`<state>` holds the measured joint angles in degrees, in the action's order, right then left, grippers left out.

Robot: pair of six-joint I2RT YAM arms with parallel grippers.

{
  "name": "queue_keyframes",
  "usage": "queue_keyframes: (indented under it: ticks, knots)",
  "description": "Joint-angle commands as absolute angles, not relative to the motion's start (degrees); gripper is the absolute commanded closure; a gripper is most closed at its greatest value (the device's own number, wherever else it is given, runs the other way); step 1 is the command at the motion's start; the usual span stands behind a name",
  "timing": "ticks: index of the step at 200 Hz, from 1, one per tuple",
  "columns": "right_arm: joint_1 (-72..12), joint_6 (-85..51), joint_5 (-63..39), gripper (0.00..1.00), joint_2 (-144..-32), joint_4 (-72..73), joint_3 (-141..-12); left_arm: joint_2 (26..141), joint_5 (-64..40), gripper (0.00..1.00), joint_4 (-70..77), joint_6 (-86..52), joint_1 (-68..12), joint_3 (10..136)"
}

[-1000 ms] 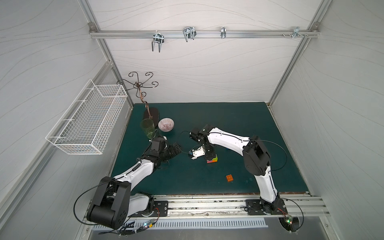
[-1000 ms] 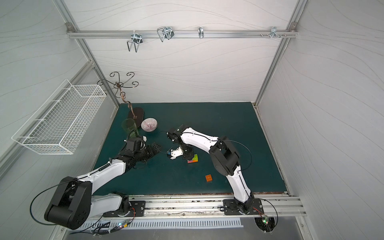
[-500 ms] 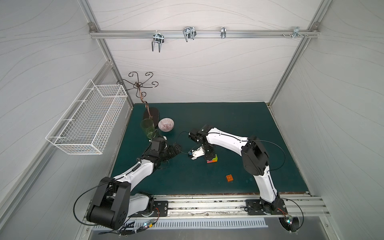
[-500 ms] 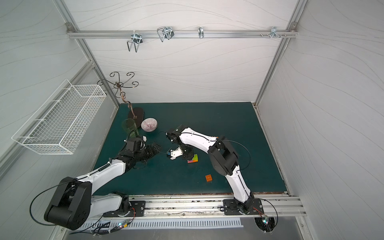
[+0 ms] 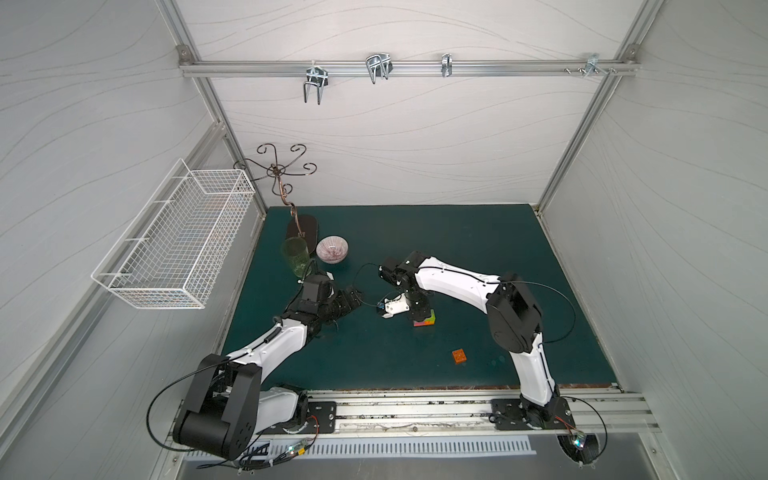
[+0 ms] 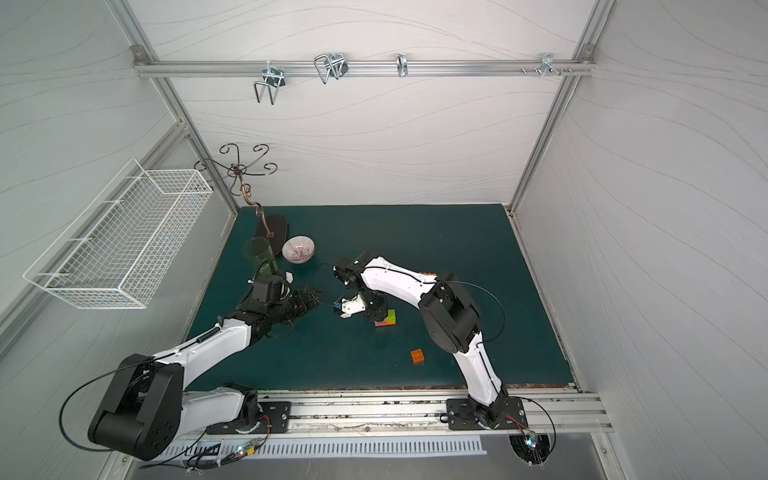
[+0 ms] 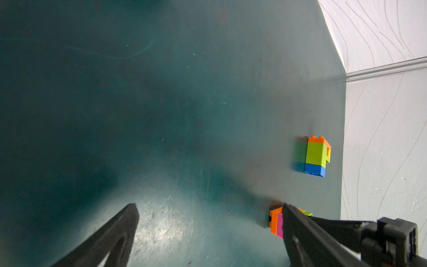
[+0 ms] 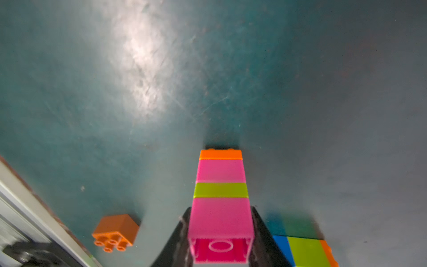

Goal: Assemble the letter p with lego
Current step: Assemble the lego brick with the lego brick, then pick up the lego brick from the center of the board.

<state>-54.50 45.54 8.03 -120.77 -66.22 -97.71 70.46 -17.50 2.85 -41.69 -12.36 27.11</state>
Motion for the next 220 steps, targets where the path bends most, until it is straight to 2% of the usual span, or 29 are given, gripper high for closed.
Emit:
queue_keyframes:
  ticks: [1,3,6,11,65,99,114,127,151,181,220]
  knots:
    - [-54.1,43.7,2.3,0.26,-123.3,-64.1,-96.9,69.3,-16.8,0.01,4.0,-40.3,-12.0,27.2]
    - [-54.0,43.6,2.3,0.21,-123.1,-64.2,-97.0,69.3,-16.8,0.01,4.1,-40.3,-12.0,27.1]
    - [-54.0,43.5,2.0,0.05,-122.9,-64.4,-97.3,69.3,-16.9,0.01,4.0,-40.3,-12.0,27.1]
    - [-53.9,43.5,1.2,0.01,-122.6,-64.7,-97.9,69.3,-16.9,0.01,4.0,-40.3,-12.0,27.2]
    - [-52.5,38.3,-2.8,0.01,-113.8,-62.3,-96.2,68.8,-17.4,0.01,4.8,-40.0,-12.0,26.9]
    - [-49.8,26.8,-7.7,0.01,-100.1,-52.1,-84.3,67.7,-17.6,0.01,5.4,-39.5,-12.4,26.4]
    - [-48.8,17.2,-3.5,0.01,-92.5,-45.1,-76.6,67.4,-16.5,0.01,4.8,-38.8,-13.9,26.7]
    - [-48.5,7.1,1.9,0.01,-86.9,-42.1,-71.8,67.2,-14.7,0.01,3.8,-38.3,-16.2,27.2]
    - [-46.7,-7.8,9.3,0.01,-81.1,-47.4,-68.2,67.3,-11.0,0.01,3.0,-38.6,-21.9,28.0]
    - [-44.8,-21.3,8.8,0.01,-76.0,-52.2,-62.9,67.2,-6.1,0.01,-1.1,-38.9,-29.6,31.6]
    - [-44.7,-32.7,5.3,0.01,-64.9,-44.6,-46.5,63.5,-2.1,0.01,-8.2,-39.7,-38.1,34.0]
